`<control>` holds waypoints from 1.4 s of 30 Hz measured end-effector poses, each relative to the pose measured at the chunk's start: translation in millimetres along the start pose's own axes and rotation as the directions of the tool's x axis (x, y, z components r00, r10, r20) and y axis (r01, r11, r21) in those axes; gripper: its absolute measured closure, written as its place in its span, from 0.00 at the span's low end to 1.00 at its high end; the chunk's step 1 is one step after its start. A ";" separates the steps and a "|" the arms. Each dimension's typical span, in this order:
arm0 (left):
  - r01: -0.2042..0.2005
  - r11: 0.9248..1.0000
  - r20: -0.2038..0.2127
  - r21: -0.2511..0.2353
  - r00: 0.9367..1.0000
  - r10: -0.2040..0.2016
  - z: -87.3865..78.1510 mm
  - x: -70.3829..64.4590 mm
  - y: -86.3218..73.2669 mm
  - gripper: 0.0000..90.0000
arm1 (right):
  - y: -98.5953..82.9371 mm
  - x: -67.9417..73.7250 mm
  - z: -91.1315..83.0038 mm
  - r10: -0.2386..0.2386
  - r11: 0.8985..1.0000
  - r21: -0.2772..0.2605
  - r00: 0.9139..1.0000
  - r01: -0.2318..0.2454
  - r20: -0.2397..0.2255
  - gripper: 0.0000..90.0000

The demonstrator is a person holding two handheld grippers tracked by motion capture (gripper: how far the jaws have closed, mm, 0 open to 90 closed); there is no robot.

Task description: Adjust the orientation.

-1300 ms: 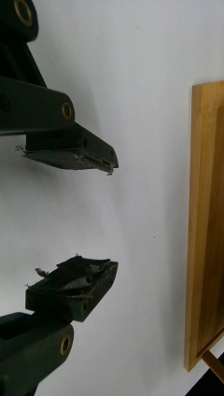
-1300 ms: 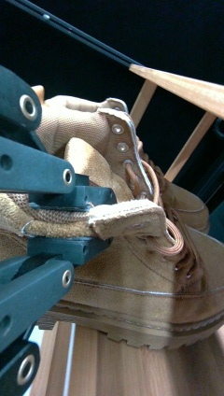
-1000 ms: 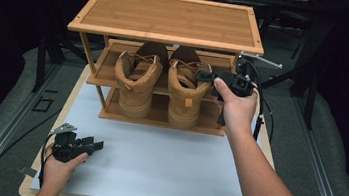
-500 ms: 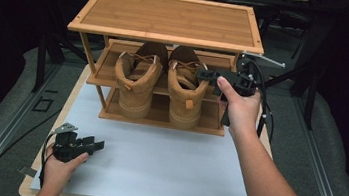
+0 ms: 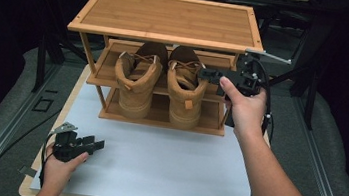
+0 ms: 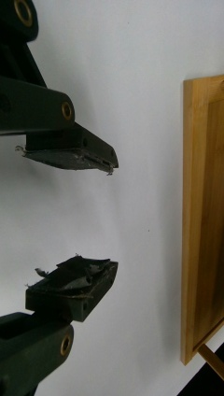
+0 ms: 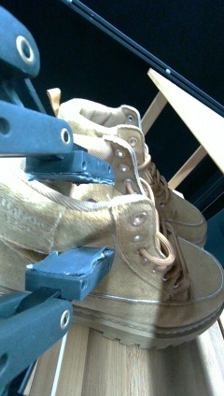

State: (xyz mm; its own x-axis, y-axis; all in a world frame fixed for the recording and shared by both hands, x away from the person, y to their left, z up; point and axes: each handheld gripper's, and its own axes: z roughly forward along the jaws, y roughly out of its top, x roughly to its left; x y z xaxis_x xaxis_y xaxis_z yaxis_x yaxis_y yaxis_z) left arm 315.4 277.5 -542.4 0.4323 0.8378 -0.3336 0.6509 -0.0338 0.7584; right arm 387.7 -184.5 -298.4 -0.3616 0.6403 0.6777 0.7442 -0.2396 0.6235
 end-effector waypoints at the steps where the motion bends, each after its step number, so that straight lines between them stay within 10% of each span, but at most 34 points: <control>1: 0.002 1.000 0.002 -0.001 1.000 -0.002 -0.4 -0.1 0.6 0.48 | -0.8 1.0 -2.4 -0.008 1.000 0.000 1.000 0.008 -0.002 0.61; 10: -0.046 0.998 0.018 -0.036 0.999 0.047 -11.2 -13.5 17.6 0.60 | -9.2 10.6 -39.6 -0.126 0.991 -0.028 0.991 0.127 0.041 0.68; 15: -0.088 0.994 0.023 -0.058 0.996 0.090 -19.3 -26.6 46.2 0.67 | -28.4 6.7 -54.9 -0.224 0.970 -0.065 0.964 0.235 0.141 0.86; 18: -0.126 0.989 0.010 -0.078 0.992 0.127 -23.7 -39.5 67.6 0.78 | -43.9 -3.7 -47.1 -0.262 0.960 -0.049 0.943 0.277 0.203 0.92; 26: -0.199 0.976 -0.004 -0.091 0.980 0.199 -18.6 -64.0 105.3 0.97 | -86.7 -44.5 -4.4 -0.255 0.967 0.040 0.934 0.253 0.251 0.98; 35: -0.197 0.976 -0.002 -0.091 0.980 0.197 -11.0 -70.3 115.9 1.00 | -106.4 -55.1 16.3 -0.243 0.967 0.133 0.943 0.218 0.225 0.95; 39: -0.199 0.975 0.007 -0.099 0.980 0.201 -9.4 -74.1 119.1 0.99 | -107.0 -52.5 19.0 -0.254 0.965 0.122 0.940 0.231 0.226 0.95; 42: -0.202 0.975 0.000 -0.093 0.979 0.203 -9.0 -76.9 120.4 1.00 | -108.7 -50.8 22.7 -0.210 0.977 0.080 0.954 0.197 0.212 0.99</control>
State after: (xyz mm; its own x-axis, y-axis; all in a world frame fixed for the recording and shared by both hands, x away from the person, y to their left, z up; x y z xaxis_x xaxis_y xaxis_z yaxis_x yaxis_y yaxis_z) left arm 355.0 214.0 -420.4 0.5556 0.8134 -0.1725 0.4891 -0.1519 0.8589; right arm 337.9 -174.4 -409.5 -0.3820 0.8163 0.4334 0.7013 -0.0494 0.7112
